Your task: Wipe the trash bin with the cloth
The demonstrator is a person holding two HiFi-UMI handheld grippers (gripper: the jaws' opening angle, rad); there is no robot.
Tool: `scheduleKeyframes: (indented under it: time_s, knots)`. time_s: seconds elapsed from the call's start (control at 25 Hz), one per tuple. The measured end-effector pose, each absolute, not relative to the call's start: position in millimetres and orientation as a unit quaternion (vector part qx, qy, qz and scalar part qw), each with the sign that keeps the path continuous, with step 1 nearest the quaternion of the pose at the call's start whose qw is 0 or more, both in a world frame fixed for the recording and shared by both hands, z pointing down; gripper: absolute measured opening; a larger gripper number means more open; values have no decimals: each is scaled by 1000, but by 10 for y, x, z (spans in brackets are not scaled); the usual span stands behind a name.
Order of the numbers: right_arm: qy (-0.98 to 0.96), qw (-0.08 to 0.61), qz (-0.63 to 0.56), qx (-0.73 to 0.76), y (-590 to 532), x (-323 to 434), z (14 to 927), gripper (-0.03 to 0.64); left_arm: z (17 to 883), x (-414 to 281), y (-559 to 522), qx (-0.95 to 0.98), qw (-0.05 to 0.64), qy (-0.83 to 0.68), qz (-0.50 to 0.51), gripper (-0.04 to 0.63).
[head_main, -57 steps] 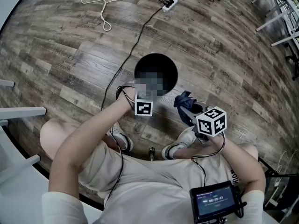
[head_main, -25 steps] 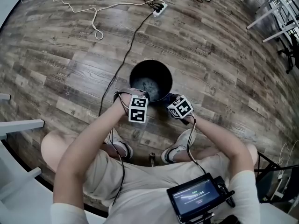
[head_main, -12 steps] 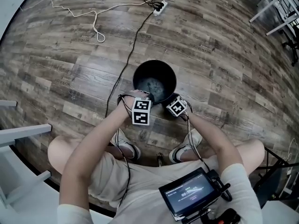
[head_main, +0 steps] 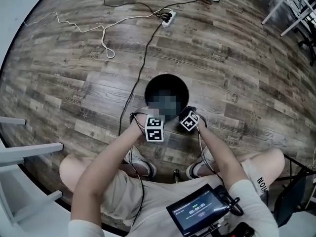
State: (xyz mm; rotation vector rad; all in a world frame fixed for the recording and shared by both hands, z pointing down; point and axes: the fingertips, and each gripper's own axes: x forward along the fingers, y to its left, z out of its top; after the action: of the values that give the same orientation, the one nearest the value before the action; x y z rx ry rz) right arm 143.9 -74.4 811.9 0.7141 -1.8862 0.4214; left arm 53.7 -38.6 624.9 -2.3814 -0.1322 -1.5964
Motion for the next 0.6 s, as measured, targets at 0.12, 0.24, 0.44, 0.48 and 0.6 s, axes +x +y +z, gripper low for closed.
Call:
scheduleKeyframes:
  time_s: [0.12, 0.24, 0.44, 0.48, 0.6]
  knots:
    - [-787, 530, 151, 277, -660, 1507, 7896, 77, 6230, 549, -377, -830, 128, -35, -541, 49]
    - [-801, 542, 99, 233, -544, 1535, 7576, 77, 6175, 540, -354, -844, 96, -40, -526, 66]
    - [-828, 528, 27, 186, -348, 1507, 6969, 77, 6110, 375, -503, -832, 125, -44, -538, 140]
    - [-832, 524, 15, 181, -302, 1497, 6856, 77, 6110, 342, -535, -828, 131, -44, -543, 140]
    - [-839, 516, -12, 171, -173, 1459, 6559, 77, 6121, 292, -576, -822, 143, -49, -549, 142]
